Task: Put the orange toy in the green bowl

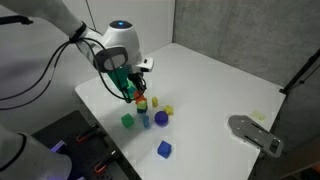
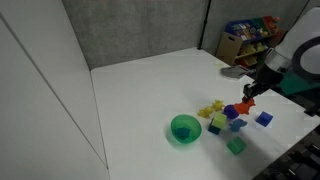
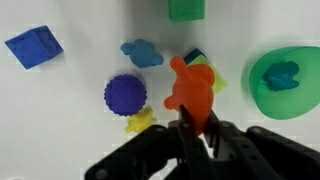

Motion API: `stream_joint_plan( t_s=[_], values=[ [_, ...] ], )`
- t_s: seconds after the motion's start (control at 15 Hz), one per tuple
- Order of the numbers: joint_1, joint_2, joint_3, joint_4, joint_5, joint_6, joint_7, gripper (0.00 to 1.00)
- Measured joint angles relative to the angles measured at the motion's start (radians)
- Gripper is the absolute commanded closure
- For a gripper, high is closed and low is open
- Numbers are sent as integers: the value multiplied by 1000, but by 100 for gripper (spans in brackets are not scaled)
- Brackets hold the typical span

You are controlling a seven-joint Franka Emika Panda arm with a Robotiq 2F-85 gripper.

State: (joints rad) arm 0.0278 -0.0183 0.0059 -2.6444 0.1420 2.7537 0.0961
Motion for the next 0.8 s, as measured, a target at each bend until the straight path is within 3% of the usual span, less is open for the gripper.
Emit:
stream_joint_plan(
  t_s=[0.73,0.8],
  values=[
    [26,108,65,99,44,-2,-382,95],
    [25,114,68,104,44,-2,-390,85]
  ],
)
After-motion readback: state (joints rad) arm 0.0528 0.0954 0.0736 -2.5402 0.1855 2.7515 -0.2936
